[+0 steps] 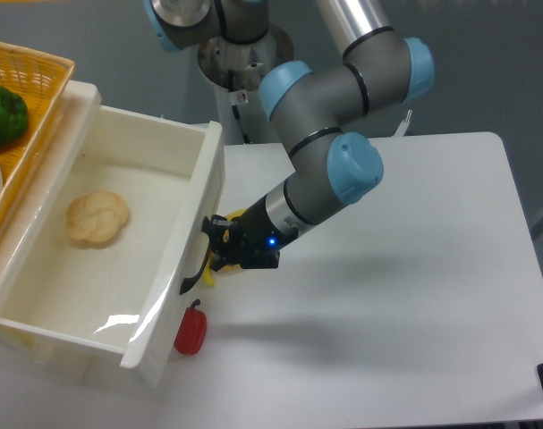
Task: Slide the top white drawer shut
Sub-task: 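Push the drawer front with the gripper until the drawer closes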
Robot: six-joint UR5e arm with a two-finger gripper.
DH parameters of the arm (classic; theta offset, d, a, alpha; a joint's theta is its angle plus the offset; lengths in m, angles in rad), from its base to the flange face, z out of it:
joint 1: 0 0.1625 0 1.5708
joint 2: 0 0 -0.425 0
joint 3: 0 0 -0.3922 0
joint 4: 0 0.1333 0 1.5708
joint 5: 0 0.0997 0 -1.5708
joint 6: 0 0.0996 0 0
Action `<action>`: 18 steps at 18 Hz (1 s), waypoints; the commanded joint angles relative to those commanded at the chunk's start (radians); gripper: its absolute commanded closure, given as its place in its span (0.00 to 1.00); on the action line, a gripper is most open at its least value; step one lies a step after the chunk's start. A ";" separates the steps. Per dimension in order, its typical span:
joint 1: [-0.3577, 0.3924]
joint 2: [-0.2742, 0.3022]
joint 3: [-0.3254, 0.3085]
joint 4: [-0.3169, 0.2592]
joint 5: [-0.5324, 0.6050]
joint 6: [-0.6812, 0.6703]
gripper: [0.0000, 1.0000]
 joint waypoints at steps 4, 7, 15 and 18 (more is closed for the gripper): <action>-0.005 0.014 -0.002 -0.002 -0.002 0.000 0.94; -0.014 0.014 -0.002 -0.002 -0.006 0.000 0.94; -0.044 0.023 -0.002 -0.003 -0.008 -0.005 0.94; -0.063 0.025 -0.002 -0.002 -0.006 -0.031 0.94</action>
